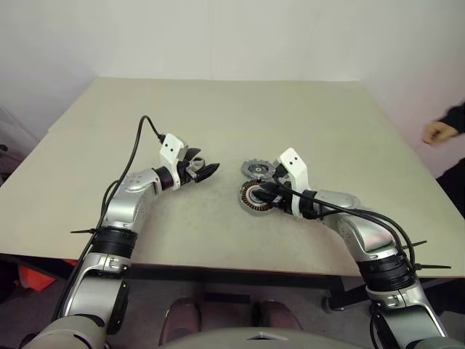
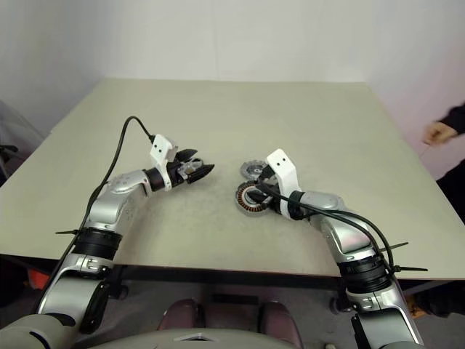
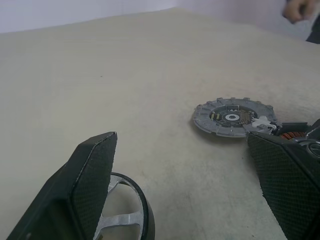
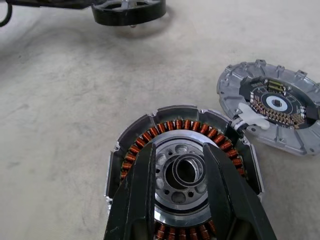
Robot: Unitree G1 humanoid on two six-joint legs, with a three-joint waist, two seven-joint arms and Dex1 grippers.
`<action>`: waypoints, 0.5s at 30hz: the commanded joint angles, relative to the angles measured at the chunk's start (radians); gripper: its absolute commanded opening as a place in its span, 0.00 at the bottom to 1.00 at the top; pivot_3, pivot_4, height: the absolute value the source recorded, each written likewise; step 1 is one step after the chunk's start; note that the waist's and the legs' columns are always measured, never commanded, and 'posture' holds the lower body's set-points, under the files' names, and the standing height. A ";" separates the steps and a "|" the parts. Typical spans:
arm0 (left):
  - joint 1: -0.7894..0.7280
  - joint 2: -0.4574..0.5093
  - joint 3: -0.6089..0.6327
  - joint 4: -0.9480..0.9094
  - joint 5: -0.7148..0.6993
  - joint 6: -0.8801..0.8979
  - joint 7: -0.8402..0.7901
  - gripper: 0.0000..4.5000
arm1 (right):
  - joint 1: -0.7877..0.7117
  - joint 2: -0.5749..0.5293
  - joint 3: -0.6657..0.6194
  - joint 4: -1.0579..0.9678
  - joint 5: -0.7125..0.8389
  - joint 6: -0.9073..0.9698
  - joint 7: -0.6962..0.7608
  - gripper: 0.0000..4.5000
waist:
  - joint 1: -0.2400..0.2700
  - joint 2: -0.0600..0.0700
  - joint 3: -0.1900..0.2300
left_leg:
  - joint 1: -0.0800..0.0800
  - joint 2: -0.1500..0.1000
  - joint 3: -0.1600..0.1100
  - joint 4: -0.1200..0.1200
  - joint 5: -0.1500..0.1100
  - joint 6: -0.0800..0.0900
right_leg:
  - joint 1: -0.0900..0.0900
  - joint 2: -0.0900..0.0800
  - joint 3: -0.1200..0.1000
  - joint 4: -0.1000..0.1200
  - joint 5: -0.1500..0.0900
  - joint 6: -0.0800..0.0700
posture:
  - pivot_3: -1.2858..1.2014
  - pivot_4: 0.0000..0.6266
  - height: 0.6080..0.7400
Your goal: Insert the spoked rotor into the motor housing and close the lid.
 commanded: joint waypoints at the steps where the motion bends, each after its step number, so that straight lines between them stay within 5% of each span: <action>1: -0.014 0.005 0.019 -0.017 -0.001 -0.021 -0.001 0.98 | -0.026 0.006 -0.039 -0.023 0.018 -0.006 -0.009 0.16 | 0.000 0.000 0.000 | 0.000 0.000 0.000 0.000 0.000 0.000 | 0.000 0.000 0.000 0.000 0.000 0.000 | 0.52 0.00 1.00; 3: -0.015 0.004 0.018 -0.016 -0.001 -0.022 -0.001 0.98 | -0.026 -0.002 -0.035 0.008 -0.003 -0.021 -0.016 0.01 | 0.000 0.000 0.000 | 0.000 0.000 0.000 0.000 0.000 0.000 | 0.000 0.000 0.000 0.000 0.000 0.000 | 0.52 0.00 1.00; 15: -0.017 0.004 0.016 -0.013 0.002 -0.024 0.000 0.98 | -0.040 -0.006 -0.033 0.067 -0.026 -0.057 -0.019 0.01 | 0.000 0.000 0.000 | 0.000 0.000 0.000 0.000 0.000 0.000 | 0.000 0.000 0.000 0.000 0.000 0.000 | 0.52 0.00 1.00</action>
